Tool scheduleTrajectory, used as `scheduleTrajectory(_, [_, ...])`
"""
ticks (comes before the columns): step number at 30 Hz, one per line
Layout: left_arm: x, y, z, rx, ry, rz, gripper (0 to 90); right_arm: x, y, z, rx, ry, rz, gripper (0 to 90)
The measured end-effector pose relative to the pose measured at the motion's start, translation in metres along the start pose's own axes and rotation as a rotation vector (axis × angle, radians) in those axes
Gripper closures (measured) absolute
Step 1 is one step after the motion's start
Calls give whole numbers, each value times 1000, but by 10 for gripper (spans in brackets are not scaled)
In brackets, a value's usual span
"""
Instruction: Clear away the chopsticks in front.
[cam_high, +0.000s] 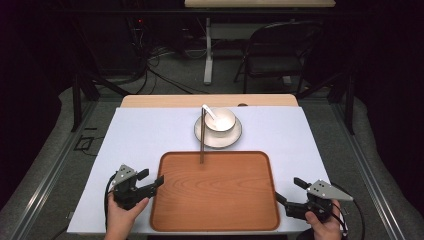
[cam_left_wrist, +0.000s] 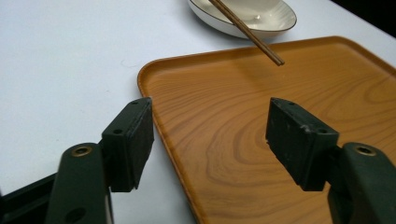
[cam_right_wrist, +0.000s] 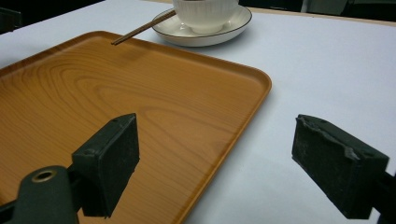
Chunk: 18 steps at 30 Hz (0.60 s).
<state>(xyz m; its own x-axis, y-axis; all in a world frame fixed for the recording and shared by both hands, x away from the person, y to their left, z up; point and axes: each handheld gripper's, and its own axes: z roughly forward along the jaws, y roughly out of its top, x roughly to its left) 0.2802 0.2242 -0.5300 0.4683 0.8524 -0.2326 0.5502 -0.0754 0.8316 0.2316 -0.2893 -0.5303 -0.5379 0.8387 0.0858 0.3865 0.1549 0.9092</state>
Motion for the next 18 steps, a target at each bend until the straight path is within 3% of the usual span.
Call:
scheduleTrajectory(7, [2,0,-1,11,6,-33,268,-1,0,-1,-6,-4,7,147])
scheduleTrajectory(14, [6,2,-2,46,-25,-94,324,1,0,-1,-3,-6,6,147])
scheduleTrajectory(18, [7,7,1,89,-17,-116,324,0,0,0,2,-6,13,146])
